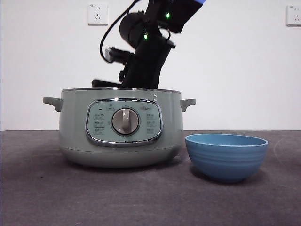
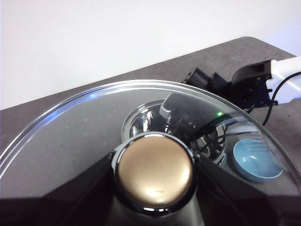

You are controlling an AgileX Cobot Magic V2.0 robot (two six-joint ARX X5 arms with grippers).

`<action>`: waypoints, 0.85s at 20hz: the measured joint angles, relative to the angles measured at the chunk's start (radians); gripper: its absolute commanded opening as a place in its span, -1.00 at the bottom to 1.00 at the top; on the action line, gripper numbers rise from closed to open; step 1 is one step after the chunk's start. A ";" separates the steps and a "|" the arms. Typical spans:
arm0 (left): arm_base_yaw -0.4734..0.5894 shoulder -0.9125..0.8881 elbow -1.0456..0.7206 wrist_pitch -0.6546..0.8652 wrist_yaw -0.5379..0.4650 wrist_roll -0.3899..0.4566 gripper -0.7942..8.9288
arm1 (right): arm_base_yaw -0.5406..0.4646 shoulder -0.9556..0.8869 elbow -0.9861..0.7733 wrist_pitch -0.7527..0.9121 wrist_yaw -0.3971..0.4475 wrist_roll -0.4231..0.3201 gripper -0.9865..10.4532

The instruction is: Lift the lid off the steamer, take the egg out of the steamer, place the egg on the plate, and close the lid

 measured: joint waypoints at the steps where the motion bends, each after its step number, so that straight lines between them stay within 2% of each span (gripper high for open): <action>1: 0.000 0.000 0.000 0.000 0.000 0.000 -0.85 | 0.000 -0.051 0.000 -0.029 0.000 -0.001 -0.86; 3: 0.000 0.000 0.000 0.000 0.000 0.000 -0.85 | 0.000 -0.211 0.000 -0.097 0.002 -0.017 -0.86; 6: 0.000 0.000 0.000 0.000 0.000 0.000 -0.85 | 0.000 -0.433 0.003 -0.262 0.098 -0.065 -0.86; 7: 0.000 0.000 0.000 0.000 0.000 0.000 -0.85 | -0.005 -0.487 0.003 -0.317 0.102 -0.071 -0.86; 13: 0.000 0.000 0.000 0.000 0.006 0.000 -0.85 | -0.088 -0.721 -0.011 -0.538 0.101 -0.083 -0.86; 17: 0.000 0.000 0.000 -0.013 0.007 0.000 -0.85 | -0.158 -0.806 -0.200 -0.500 0.027 -0.090 -0.86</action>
